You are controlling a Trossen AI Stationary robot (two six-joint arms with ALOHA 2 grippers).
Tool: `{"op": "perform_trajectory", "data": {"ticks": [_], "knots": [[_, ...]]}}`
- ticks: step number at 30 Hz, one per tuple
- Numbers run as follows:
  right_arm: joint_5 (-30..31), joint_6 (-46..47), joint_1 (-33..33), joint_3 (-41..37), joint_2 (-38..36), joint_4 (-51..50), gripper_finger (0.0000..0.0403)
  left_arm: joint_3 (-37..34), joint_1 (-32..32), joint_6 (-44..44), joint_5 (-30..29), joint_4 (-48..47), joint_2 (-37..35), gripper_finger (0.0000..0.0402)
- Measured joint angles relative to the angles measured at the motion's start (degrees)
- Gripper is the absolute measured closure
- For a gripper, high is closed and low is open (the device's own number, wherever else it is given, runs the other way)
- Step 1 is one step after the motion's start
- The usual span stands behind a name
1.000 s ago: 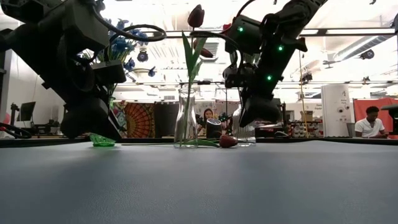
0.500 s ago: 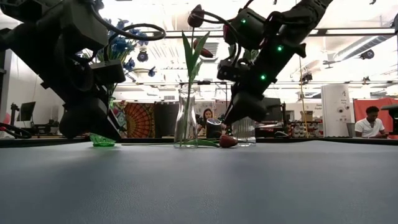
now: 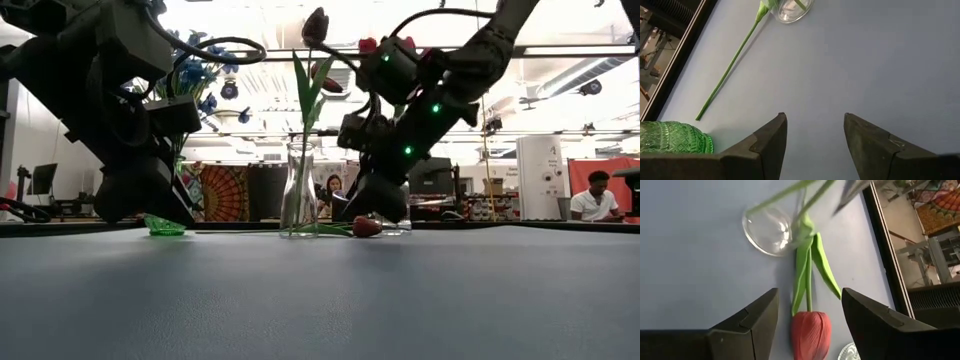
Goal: Sort flowers into vase by color
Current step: Put the dark red tulip into the bottom transparent vase
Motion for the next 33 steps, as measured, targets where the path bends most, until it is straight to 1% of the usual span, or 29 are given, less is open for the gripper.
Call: {"op": "perform_trajectory", "data": {"ticks": [8, 11, 14, 20, 33], "knots": [[-0.41, -0.16, -1.76, 0.4, 1.75, 0.49, 0.0187, -0.17, 0.0, 0.0, -0.11, 0.04, 0.0, 0.0222], [-0.69, -0.26, -2.26, 0.46, 1.98, 0.89, 0.0178, -0.2, 0.0, 0.0, -0.13, 0.06, 0.0, 0.0222], [-2.59, 0.03, -2.95, 0.48, 1.98, 1.36, 0.0165, -0.2, 0.0, 0.0, -0.13, 0.08, 0.0, 0.0222], [-3.04, -0.12, -4.0, 0.48, 1.98, 1.29, 0.0148, -0.23, 0.0, 0.0, -0.15, 0.2, 0.0, 0.0222], [-3.67, -0.14, -4.16, 0.48, 1.99, 0.76, 0.015, -0.31, 0.0, 0.0, -0.15, 0.28, 0.0, 0.0222]]}}
